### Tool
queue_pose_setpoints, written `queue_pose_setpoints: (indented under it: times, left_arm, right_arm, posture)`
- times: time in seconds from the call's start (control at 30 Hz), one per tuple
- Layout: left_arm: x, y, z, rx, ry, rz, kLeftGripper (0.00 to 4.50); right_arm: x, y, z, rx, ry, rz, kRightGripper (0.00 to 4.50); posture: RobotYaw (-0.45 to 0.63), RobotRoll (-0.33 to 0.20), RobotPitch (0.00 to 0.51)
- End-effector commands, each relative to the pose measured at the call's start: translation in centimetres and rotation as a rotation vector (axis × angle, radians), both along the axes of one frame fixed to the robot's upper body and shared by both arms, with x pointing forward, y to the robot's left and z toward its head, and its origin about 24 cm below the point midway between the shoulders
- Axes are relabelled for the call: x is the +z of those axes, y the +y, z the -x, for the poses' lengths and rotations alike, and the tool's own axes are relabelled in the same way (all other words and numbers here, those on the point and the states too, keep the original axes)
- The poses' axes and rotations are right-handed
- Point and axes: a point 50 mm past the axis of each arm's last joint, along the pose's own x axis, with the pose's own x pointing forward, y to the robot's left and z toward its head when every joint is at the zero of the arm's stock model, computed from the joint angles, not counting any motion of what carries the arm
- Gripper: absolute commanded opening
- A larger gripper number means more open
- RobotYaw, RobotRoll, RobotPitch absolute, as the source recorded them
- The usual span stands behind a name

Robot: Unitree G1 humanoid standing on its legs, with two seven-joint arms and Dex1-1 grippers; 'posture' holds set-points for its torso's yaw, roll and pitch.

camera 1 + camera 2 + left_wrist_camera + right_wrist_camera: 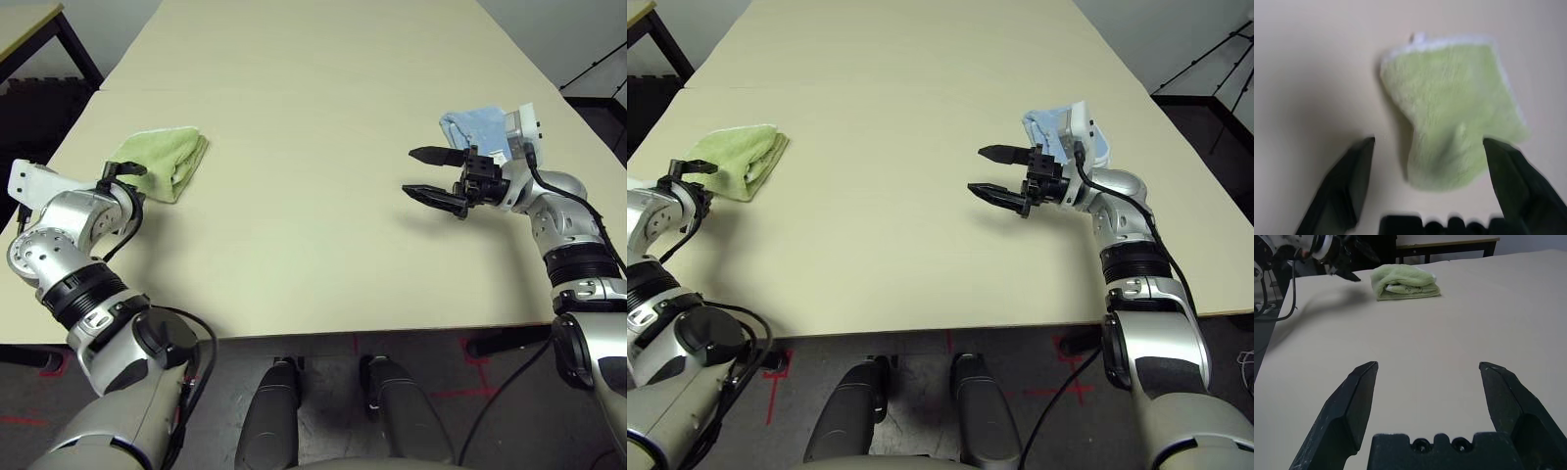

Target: Fold the towel and set it aside.

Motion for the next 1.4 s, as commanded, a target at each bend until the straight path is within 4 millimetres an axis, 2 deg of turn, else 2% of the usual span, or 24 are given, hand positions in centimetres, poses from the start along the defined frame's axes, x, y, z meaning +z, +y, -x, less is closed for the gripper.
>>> queue_pose_setpoints:
  times: [0.03, 0.17, 0.27, 0.37, 0.47, 0.6, 0.7, 0.8, 0.93, 1.17, 1.4]
  left_arm:
    - [3.4, -2.1, 0.5, -0.071, -0.117, -0.063, 4.48]
    - [5.3, -5.2, 0.0, -0.381, -0.214, -0.284, 4.48]
    - [5.0, -5.9, -0.1, -0.568, -0.119, -0.704, 4.48]
    - [4.2, -6.5, -0.9, -0.7, -0.193, -0.918, 4.48]
    - [3.0, -6.1, -1.8, -0.76, -0.326, -1.022, 4.48]
    - [0.7, -5.7, -3.5, -0.808, -0.424, -1.007, 4.48]
    - [-0.3, -5.2, -5.4, -0.728, -0.473, -1.063, 4.48]
    - [-1.1, -4.5, -6.8, -0.581, -0.49, -1.133, 4.48]
    - [-2.2, -3.9, -7.8, -0.507, -0.476, -1.148, 4.48]
    - [-3.8, -1.0, -7.6, -0.445, -0.318, -1.206, 4.48]
    - [-4.5, -0.1, -6.6, -0.516, -0.388, -1.212, 4.48]
  right_arm:
    - [-0.3, 0.3, -0.1, 0.01, 0.009, 0.01, 4.5]
    - [-0.1, 0.5, -0.3, 0.003, 0.004, 0.0, 4.5]
    - [0.1, 0.5, -0.6, -0.035, -0.01, -0.002, 4.5]
    - [0.3, 0.6, -1.5, -0.214, -0.037, -0.065, 4.5]
    - [0.4, 0.5, -2.7, -0.447, -0.02, -0.212, 4.5]
    - [0.3, 0.4, -3.8, -0.725, -0.044, -0.322, 4.5]
    - [0.4, -0.1, -4.5, -0.889, -0.049, -0.394, 4.5]
    - [0.1, -0.6, -4.8, -0.976, -0.075, -0.391, 4.5]
    - [-0.7, -1.2, -4.9, -1.02, -0.085, -0.324, 4.5]
    - [-1.7, -4.6, -4.5, -1.16, -0.039, -0.263, 4.5]
    - [-2.0, -5.8, -3.8, -1.128, -0.039, -0.322, 4.5]
  posture:
    - [0.06, 0.0, 0.159]
    - [0.07, 0.0, 0.155]
    - [0.06, 0.0, 0.155]
    - [0.05, 0.0, 0.159]
    - [0.05, 0.0, 0.163]
    - [0.03, 0.0, 0.168]
    - [0.01, 0.0, 0.163]
    - [0.0, 0.0, 0.16]
    - [-0.01, 0.0, 0.152]
    - [-0.03, 0.0, 0.146]
    - [-0.05, 0.0, 0.144]
